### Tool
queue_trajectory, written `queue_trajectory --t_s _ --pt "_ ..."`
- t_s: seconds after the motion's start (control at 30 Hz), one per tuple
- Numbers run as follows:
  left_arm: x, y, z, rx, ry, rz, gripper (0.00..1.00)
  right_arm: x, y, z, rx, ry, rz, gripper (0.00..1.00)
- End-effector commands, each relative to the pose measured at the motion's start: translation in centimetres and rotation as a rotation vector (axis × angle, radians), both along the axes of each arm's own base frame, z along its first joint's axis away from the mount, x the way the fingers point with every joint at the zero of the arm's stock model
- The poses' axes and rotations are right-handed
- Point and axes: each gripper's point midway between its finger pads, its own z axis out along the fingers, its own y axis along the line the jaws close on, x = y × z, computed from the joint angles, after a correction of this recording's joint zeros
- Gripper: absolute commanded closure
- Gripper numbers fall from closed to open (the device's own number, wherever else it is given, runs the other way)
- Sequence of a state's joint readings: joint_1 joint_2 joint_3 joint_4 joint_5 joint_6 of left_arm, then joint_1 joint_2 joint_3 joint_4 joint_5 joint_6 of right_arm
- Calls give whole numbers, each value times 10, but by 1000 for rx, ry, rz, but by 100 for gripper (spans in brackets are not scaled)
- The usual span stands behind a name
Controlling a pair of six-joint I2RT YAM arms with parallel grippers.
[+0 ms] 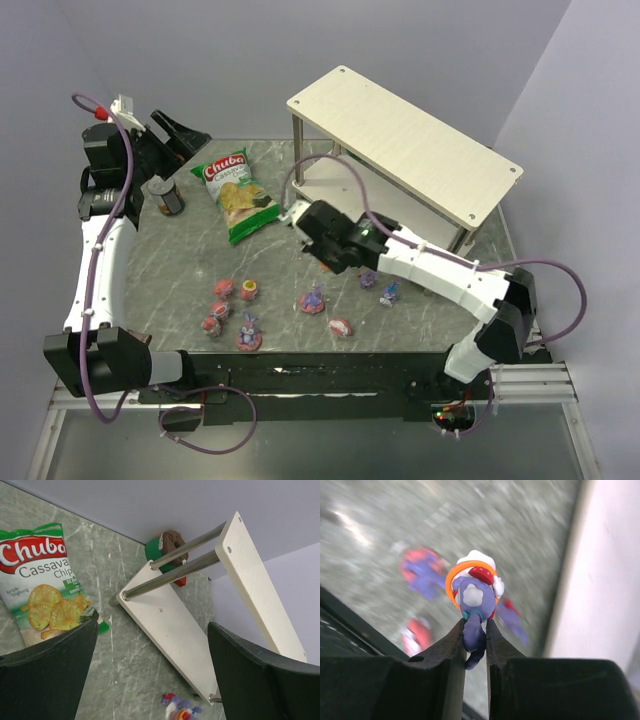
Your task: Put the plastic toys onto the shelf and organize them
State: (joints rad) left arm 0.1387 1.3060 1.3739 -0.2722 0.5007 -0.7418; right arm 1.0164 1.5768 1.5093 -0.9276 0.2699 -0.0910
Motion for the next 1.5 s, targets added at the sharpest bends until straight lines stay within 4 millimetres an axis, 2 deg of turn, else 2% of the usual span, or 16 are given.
queue_trajectory --t_s 0.0,0.1,0.27,0.4,0.5,0.53,0.57,0.63,0.67,0.8,0.87,0.9,0.93,1.03,1.33,1.47 --pt "-5 -16 9 23 -64 -75 4 9 -66 29 -39 -53 -178 100" --pt "-4 -26 4 37 -54 -102 4 13 -89 40 -2 -85 -215 100" --pt "-4 -44 -1 48 -46 -154 4 18 -122 32 -61 -82 -291 100" --pt "-6 -58 -2 72 -57 -202 4 18 -135 33 -53 -90 -323 100" --pt "-14 -89 -5 95 -82 -309 4 18 -139 33 -28 -89 -333 100" --pt "-17 -97 -11 102 -83 -340 4 17 -136 33 -13 -78 -325 100" --pt "-24 -116 -12 132 -119 -405 3 17 -135 33 -1 -72 -323 100" --pt "-37 -140 -26 164 -129 -489 4 16 -130 37 34 -60 -320 100" --pt "-50 -163 -32 206 -159 -562 4 15 -125 38 54 -44 -313 100" --pt "-90 -209 -68 263 -222 -700 4 11 -113 47 131 16 -319 100" --pt "-114 -229 -66 257 -290 -758 3 7 -109 52 155 48 -310 100" --pt "-124 -234 -76 253 -299 -782 2 2 -103 51 182 85 -320 100" --pt "-133 -241 -64 242 -375 -802 2 0 -100 56 207 99 -327 100" --pt "-169 -272 -60 232 -449 -906 1 -9 -91 61 252 156 -317 100" --pt "-182 -318 -71 337 -497 -990 1 -22 -78 82 339 217 -286 100" --pt "-180 -325 -81 372 -492 -1006 1 -25 -78 91 360 214 -274 100"
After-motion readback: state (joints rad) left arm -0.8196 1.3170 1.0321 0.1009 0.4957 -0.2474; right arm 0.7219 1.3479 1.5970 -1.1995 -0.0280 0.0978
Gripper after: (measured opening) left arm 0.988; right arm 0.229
